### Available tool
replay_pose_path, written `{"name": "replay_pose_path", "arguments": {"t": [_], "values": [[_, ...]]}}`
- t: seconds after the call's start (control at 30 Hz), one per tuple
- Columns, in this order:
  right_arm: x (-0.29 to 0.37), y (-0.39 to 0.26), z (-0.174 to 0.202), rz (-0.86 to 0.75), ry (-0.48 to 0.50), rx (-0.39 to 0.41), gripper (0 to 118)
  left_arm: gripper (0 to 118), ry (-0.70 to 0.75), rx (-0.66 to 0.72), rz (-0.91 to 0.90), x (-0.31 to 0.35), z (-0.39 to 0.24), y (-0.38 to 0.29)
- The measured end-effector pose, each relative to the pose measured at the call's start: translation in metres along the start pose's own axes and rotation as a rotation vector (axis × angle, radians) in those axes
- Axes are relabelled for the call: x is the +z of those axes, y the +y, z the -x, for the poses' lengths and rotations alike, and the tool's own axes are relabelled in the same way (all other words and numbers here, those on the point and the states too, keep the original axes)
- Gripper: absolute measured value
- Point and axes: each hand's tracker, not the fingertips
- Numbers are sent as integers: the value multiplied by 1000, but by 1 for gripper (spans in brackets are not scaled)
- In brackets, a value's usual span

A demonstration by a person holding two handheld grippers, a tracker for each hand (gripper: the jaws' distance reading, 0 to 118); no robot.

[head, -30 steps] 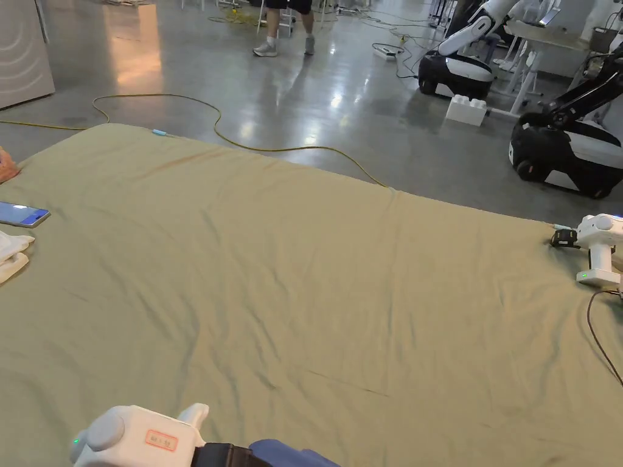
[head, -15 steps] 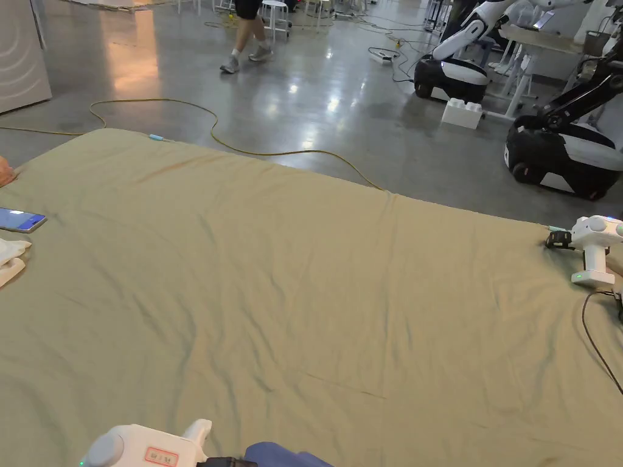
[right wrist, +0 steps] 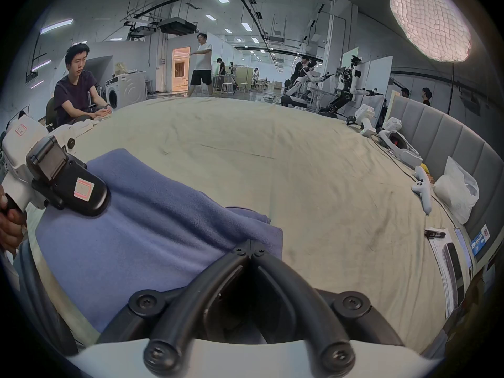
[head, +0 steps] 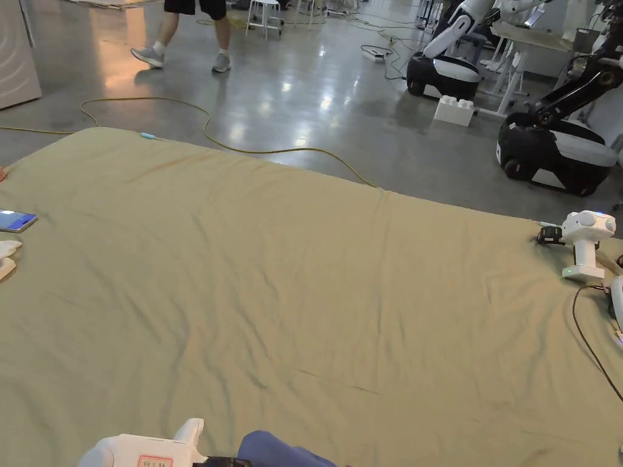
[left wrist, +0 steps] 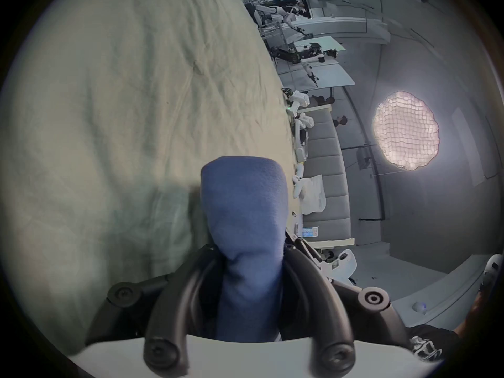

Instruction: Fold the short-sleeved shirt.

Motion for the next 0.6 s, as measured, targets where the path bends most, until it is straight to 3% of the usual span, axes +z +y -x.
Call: {"name": "replay_pose_path", "arguments": {"t": [0.1, 0.23, 0.47, 0.6], "values": [[6, 11, -6, -18, 20, -20, 0, 28, -13, -7, -10, 10, -9, -1], [17, 46, -28, -116, -31, -72, 0, 28, -26, -8, -63, 61, -13, 17], [25, 120, -88, -248, -102, -115, 0, 28, 134, -55, -159, 195, -24, 60], [28, 149, -119, -277, -135, -127, 0, 28, 229, -17, -211, 270, -19, 82]]}}
